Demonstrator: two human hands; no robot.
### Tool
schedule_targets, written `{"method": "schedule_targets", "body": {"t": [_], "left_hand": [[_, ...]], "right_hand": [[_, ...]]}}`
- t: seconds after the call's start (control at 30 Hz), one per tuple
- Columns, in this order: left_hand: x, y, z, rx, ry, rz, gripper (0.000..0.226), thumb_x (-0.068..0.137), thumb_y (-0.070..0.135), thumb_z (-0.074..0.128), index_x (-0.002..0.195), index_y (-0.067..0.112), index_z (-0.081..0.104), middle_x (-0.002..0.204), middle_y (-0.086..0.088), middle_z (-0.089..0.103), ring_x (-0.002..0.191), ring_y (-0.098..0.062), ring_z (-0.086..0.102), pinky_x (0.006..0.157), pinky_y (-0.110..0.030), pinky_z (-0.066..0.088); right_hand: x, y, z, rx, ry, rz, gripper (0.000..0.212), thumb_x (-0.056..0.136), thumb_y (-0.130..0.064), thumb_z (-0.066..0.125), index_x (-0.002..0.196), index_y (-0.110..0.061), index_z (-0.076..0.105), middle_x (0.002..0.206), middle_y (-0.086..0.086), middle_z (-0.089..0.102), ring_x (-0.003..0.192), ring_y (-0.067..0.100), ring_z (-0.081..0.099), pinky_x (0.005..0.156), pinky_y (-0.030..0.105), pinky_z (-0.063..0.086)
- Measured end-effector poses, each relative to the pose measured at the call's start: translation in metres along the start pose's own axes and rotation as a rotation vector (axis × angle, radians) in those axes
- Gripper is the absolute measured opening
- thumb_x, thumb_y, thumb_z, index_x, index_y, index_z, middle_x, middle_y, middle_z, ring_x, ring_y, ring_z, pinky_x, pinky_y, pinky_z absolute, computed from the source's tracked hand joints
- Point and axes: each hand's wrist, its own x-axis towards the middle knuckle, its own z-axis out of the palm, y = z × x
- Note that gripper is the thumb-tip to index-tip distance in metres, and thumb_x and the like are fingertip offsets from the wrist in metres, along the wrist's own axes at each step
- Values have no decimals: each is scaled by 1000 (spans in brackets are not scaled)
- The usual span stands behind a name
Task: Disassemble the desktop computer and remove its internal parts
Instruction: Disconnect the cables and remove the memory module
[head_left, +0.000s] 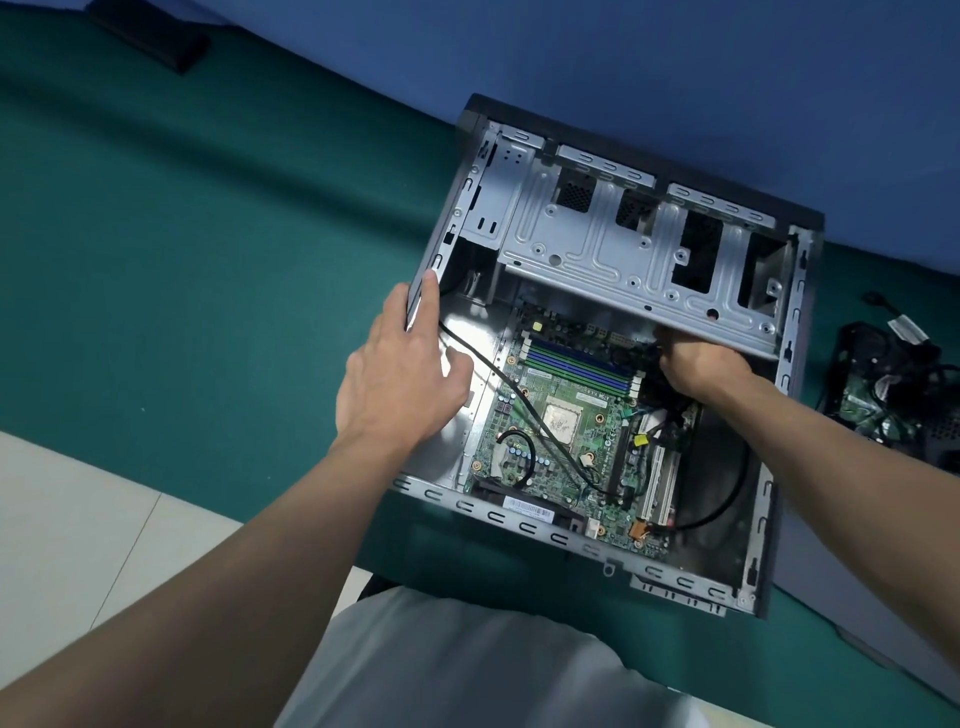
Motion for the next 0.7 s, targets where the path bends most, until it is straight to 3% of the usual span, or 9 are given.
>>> {"method": "schedule_targets", "body": {"t": [0.07, 0.2, 0.3, 0.4, 0.5, 0.6, 0.7], "left_hand": [[0, 0, 1, 0, 4, 2, 73, 89, 38, 45, 153, 17, 18, 152, -11, 30, 109, -34, 54, 79, -44, 46], [-1, 0, 1, 1, 13, 7, 73, 89, 38, 46, 153, 17, 20, 150, -11, 32, 106, -34, 55, 75, -42, 44], [0, -1, 1, -1, 14, 3, 72, 89, 39, 46, 153, 18, 19, 151, -11, 31, 104, -36, 55, 74, -42, 44], [-1, 0, 1, -6, 14, -9, 72, 89, 39, 46, 153, 19, 18, 153, -10, 30, 107, -37, 55, 78, -44, 47], [-1, 0, 0, -8, 16, -2, 72, 89, 39, 45, 153, 19, 18, 151, -9, 31, 106, -35, 55, 77, -43, 46], [-1, 0, 0, -8, 11, -8, 72, 89, 39, 45, 153, 20, 17, 152, -9, 30, 106, -35, 56, 77, -44, 47], [0, 1, 0, -5, 7, -6, 72, 90, 39, 44, 153, 19, 17, 152, -10, 29, 108, -35, 55, 79, -45, 47]], "right_hand": [[0, 0, 0, 2, -13, 15, 26, 98, -12, 35, 121, -9, 47, 123, 21, 53, 94, 31, 51, 79, 38, 43], [-2, 0, 1, -3, -16, 116, 42, 102, -31, 27, 139, -15, 39, 142, 21, 44, 122, 39, 48, 99, 45, 40], [-4, -1, 2, -40, -32, 239, 53, 102, -45, 20, 141, -15, 41, 144, 17, 44, 127, 38, 46, 100, 45, 39], [-3, -3, 3, 11, 10, 270, 40, 100, -31, 31, 122, -9, 56, 130, 20, 56, 110, 38, 56, 89, 43, 44], [-1, -3, 7, 57, 58, 254, 26, 97, -22, 39, 98, -4, 58, 113, 22, 62, 92, 35, 57, 74, 36, 41], [-3, -5, 6, 81, 53, 249, 28, 99, -24, 38, 101, -5, 58, 119, 23, 60, 104, 37, 57, 77, 35, 39], [-5, -5, 1, 84, 31, 290, 48, 102, -41, 26, 133, -13, 50, 140, 18, 49, 122, 38, 49, 95, 43, 41]]}}
